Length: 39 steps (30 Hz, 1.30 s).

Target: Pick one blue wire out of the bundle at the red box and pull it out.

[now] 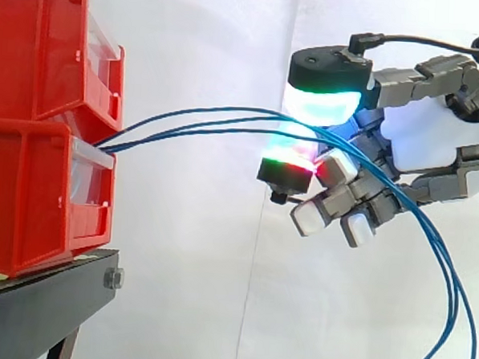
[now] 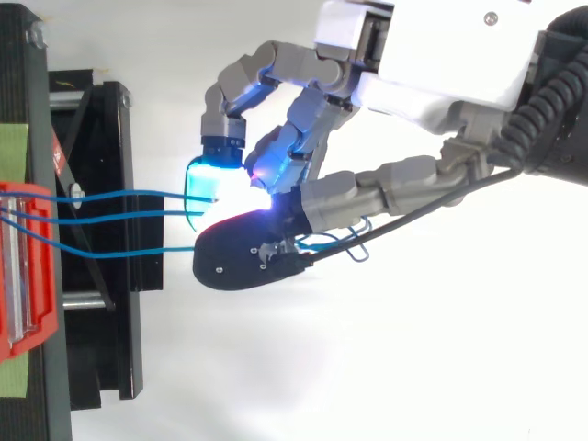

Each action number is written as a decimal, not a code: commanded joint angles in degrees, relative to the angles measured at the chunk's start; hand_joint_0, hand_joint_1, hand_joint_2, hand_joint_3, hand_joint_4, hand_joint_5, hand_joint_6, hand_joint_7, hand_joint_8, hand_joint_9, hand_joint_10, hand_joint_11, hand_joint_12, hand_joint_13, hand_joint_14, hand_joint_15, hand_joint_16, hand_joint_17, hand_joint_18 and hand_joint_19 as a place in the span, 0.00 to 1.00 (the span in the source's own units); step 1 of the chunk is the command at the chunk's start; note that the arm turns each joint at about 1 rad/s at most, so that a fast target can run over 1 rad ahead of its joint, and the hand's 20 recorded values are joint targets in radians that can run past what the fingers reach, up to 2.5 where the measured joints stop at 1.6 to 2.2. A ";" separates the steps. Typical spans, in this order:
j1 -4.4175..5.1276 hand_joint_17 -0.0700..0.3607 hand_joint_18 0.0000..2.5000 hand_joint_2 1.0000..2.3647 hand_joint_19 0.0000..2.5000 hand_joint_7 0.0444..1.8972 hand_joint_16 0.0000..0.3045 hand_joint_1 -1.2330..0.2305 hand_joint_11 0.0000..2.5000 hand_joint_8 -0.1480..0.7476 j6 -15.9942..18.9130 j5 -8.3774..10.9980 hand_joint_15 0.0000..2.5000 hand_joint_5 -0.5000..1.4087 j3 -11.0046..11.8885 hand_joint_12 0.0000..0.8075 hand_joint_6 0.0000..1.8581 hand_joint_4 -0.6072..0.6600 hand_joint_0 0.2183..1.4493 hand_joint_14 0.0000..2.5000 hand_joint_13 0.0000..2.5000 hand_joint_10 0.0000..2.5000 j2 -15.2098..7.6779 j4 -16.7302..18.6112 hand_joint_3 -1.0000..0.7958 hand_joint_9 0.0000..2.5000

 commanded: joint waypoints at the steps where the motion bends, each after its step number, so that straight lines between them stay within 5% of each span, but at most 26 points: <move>1: 0.00 0.45 0.39 0.01 0.24 0.52 0.18 0.26 0.32 0.65 0.00 -0.01 0.20 0.18 0.00 0.55 0.49 0.70 0.32 0.01 0.36 0.00 0.05 -0.01 0.45 0.43; 18: 0.00 0.44 0.35 0.01 0.24 0.46 0.17 0.21 0.32 0.59 0.00 -0.01 0.19 0.16 0.00 0.53 0.50 0.69 0.32 0.01 0.32 0.01 0.22 -0.01 0.37 0.37; 25: -0.09 0.46 0.35 0.00 0.25 0.45 0.18 0.33 0.31 0.62 0.00 -0.09 0.19 0.16 0.00 0.55 0.48 0.70 0.24 0.01 0.33 0.00 0.22 -0.10 0.31 0.39; 39: -0.17 0.47 0.37 0.01 0.24 0.49 0.19 0.34 0.31 0.65 0.00 -0.18 0.19 0.18 0.00 0.56 0.50 0.69 0.31 0.00 0.35 0.00 0.22 -0.10 0.42 0.42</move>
